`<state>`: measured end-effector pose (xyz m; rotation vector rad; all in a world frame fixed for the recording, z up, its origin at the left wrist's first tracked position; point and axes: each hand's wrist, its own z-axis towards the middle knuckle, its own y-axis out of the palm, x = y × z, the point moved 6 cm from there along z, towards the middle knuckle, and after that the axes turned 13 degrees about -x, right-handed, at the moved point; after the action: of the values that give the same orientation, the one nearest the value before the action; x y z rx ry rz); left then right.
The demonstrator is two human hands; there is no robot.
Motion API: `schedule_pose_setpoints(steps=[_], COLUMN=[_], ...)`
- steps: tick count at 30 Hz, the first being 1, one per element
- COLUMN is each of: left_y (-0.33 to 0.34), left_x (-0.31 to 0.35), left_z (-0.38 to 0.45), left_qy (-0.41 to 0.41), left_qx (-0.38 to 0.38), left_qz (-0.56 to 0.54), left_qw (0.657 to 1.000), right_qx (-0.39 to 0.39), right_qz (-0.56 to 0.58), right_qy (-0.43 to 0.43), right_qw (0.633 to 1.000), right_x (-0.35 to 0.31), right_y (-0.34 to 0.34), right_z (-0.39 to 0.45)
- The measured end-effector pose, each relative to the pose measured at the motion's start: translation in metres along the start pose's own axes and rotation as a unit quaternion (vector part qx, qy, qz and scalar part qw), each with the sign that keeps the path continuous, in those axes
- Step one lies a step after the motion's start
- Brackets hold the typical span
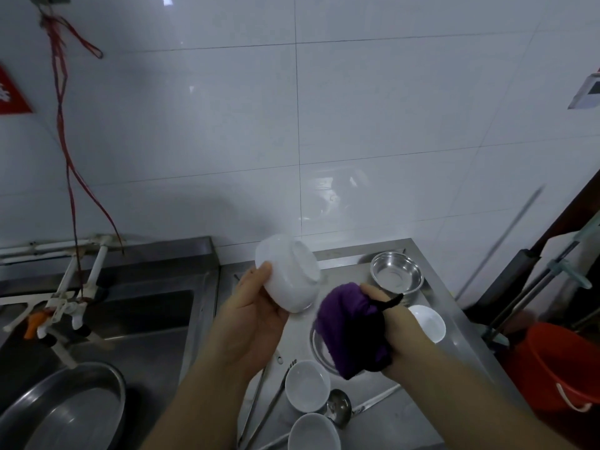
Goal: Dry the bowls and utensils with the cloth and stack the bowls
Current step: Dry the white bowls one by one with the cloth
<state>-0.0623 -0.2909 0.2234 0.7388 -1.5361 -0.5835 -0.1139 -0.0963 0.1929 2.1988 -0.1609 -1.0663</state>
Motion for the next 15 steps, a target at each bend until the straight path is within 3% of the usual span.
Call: schedule_pose_setpoints(steps=[2, 4, 8, 10, 13, 15], left_y=[-0.004, -0.003, 0.013, 0.026, 0.042, 0.043], left_x=[0.003, 0.001, -0.016, -0.022, -0.022, -0.019], left_z=[-0.001, -0.003, -0.007, -0.007, -0.009, -0.013], left_qy=[0.005, -0.007, -0.041, -0.044, -0.057, -0.070], left_qx=[0.027, 0.038, 0.009, -0.030, -0.102, -0.125], left_qz=[0.034, 0.080, 0.143, 0.162, 0.179, 0.187], left_qw=[0.999, 0.996, 0.989, 0.985, 0.977, 0.972], right_qx=[0.060, 0.059, 0.026, -0.026, -0.135, -0.211], right_qz=[0.001, -0.006, -0.201, -0.324, -0.540, -0.615], right_qy=[-0.041, -0.120, -0.290, -0.376, -0.426, -0.442], right_qw=[0.997, 0.991, 0.935, 0.868, 0.714, 0.618], right_x=[-0.011, -0.030, -0.066, -0.068, -0.054, -0.049], right_y=[-0.010, -0.003, 0.033, 0.056, 0.078, 0.083], right_z=[-0.001, -0.005, -0.020, -0.031, -0.043, -0.046])
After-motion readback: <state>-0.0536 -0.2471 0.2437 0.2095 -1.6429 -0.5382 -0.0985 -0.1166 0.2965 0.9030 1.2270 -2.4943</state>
